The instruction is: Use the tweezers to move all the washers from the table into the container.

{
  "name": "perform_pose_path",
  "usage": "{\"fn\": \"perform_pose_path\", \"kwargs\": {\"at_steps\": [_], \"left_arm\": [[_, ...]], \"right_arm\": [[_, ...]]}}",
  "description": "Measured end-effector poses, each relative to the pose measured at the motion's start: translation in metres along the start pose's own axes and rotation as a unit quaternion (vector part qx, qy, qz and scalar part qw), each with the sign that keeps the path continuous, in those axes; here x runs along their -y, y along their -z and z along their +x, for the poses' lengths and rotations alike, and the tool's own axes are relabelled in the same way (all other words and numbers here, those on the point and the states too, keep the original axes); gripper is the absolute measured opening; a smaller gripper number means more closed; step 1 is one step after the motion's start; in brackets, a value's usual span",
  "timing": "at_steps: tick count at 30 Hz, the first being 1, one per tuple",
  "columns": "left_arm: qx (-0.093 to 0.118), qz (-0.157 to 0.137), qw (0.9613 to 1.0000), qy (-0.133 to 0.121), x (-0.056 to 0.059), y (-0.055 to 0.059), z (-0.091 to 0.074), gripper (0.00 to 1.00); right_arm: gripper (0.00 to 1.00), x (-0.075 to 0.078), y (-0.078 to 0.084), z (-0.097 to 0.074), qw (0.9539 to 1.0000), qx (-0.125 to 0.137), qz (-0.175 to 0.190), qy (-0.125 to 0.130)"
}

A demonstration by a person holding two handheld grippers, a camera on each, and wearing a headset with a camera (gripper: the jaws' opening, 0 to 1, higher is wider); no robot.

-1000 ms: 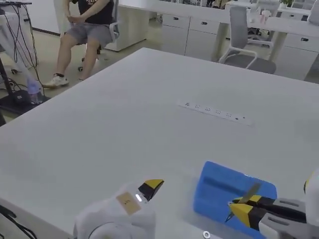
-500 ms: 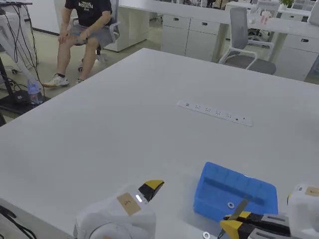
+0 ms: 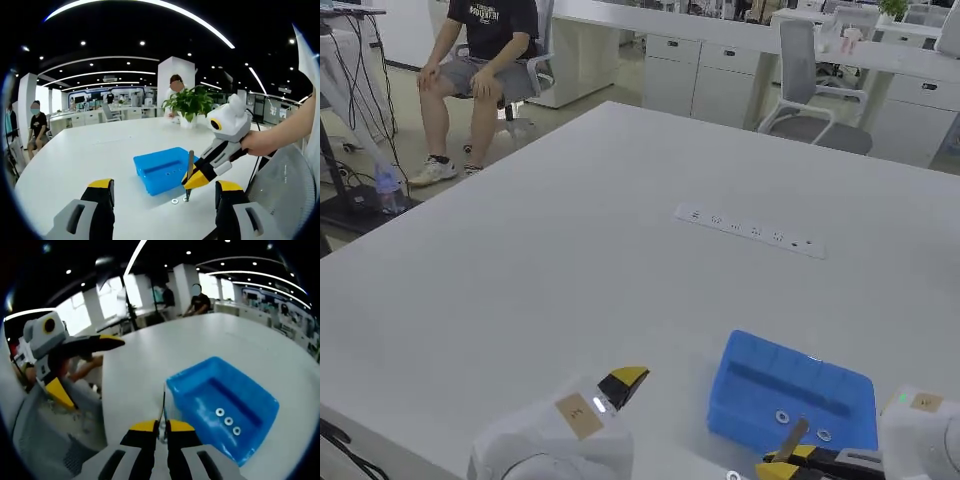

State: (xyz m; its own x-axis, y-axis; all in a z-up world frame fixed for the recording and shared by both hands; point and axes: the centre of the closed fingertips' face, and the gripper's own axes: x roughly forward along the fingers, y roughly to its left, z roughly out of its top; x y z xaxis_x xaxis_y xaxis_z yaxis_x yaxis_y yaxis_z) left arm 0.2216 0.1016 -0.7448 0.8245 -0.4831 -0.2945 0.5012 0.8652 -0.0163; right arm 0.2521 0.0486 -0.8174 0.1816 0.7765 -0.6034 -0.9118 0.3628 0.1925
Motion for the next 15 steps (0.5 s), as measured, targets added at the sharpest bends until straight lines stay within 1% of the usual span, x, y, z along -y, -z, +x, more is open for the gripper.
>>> {"fn": "perform_pose_path", "kwargs": {"at_steps": [2,3,4,6,8,11,12,13,14,15], "left_arm": [[-0.003,0.002,1.0000,0.000,0.000,0.001,0.000,0.84],[-0.002,0.003,1.0000,0.001,0.000,0.001,0.000,0.84],[-0.003,0.001,1.0000,0.002,0.001,0.001,0.000,0.84],[-0.004,0.002,1.0000,0.001,0.001,0.001,0.000,0.84],[-0.002,0.002,1.0000,0.001,0.001,0.000,0.000,0.84],[-0.002,0.003,1.0000,0.000,0.001,0.000,0.000,0.84],[-0.002,0.002,1.0000,0.000,0.001,0.000,0.000,0.84],[-0.003,0.001,1.0000,0.000,0.001,0.001,0.000,0.84],[-0.003,0.002,1.0000,0.000,0.000,0.001,0.000,0.84],[-0.002,0.003,1.0000,0.000,0.000,0.001,0.000,0.84]], "right_arm": [[0.04,0.000,0.003,0.002,1.0000,-0.008,-0.006,-0.002],[0.05,-0.001,0.001,0.001,1.0000,-0.003,-0.004,-0.002],[0.05,-0.002,0.001,0.002,1.0000,-0.003,-0.006,-0.002],[0.04,-0.003,0.001,0.002,0.9997,-0.004,-0.024,0.001],[0.05,-0.009,0.002,0.003,0.9991,-0.007,-0.042,-0.003],[0.05,-0.015,0.003,0.004,0.9964,-0.010,-0.085,0.000],[0.04,-0.015,0.004,0.004,0.9952,-0.012,-0.097,0.004],[0.04,-0.014,0.005,0.004,0.9927,-0.013,-0.120,0.010],[0.04,-0.014,0.005,0.003,0.9915,-0.013,-0.129,0.012],[0.03,-0.017,0.006,0.004,0.9911,-0.014,-0.132,0.007]]}}
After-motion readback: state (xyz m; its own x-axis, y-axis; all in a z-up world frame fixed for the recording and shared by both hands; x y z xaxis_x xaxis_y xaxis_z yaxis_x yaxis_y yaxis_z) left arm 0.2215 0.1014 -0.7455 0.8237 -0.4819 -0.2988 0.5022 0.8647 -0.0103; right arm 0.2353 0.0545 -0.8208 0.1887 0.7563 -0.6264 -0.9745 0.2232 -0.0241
